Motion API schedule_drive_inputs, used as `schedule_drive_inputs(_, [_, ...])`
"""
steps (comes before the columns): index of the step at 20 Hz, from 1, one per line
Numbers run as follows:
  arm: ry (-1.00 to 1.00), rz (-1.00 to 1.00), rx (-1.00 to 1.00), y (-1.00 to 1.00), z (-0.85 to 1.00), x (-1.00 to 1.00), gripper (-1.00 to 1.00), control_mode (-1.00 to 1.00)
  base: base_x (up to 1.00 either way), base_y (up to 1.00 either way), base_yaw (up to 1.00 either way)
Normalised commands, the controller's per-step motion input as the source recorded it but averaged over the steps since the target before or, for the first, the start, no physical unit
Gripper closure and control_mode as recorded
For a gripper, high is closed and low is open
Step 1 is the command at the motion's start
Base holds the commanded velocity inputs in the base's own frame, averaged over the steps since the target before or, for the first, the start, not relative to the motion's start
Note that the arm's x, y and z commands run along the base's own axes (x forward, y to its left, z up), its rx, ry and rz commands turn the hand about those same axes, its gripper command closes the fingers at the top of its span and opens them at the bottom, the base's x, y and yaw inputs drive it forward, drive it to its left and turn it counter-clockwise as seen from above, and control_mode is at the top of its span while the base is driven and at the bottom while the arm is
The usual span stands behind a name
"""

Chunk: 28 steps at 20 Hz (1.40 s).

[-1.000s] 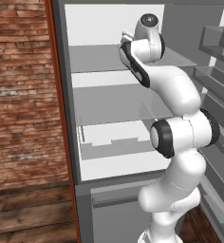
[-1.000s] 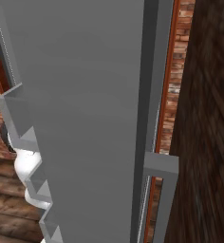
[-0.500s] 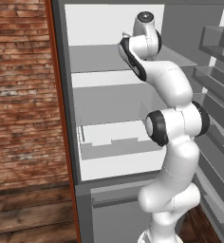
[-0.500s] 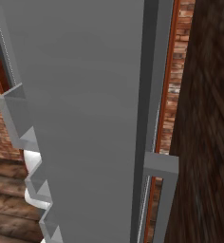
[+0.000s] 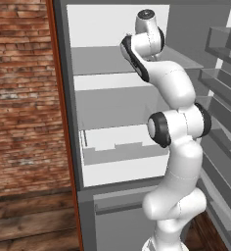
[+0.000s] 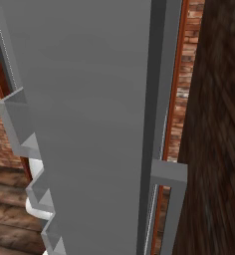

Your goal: Place the tupperware containing the fish and eggplant meal in the microwave. Close the microwave door and press the start button to reheat the meal.

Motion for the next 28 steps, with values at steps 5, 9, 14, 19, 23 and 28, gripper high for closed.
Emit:
schedule_drive_inputs(5, [-0.12, -0.09, 0.00, 0.00, -0.60, 0.00, 1.00, -1.00, 0.00, 0.00, 0.00])
schedule_drive_inputs(9, [0.00, -0.01, 0.00, 0.00, -0.08, 0.00, 1.00, -1.00, 0.00, 0.00, 0.00])
schedule_drive_inputs(14, [-0.03, -0.03, 0.00, 0.00, -0.02, -0.09, 1.00, -1.00, 0.00, 0.00, 0.00])
schedule_drive_inputs(19, [-0.10, -0.03, 0.00, 0.04, -0.01, -0.35, 1.00, -1.00, 0.00, 0.00, 0.00])
schedule_drive_inputs(23, [-0.05, -0.02, 0.00, 0.18, 0.00, -0.64, 1.00, -1.00, 0.00, 0.00, 0.00])
schedule_drive_inputs(28, [-0.14, 0.00, -0.04, 0.25, -0.03, -0.93, 1.00, -1.00, 0.00, 0.00, 0.00])
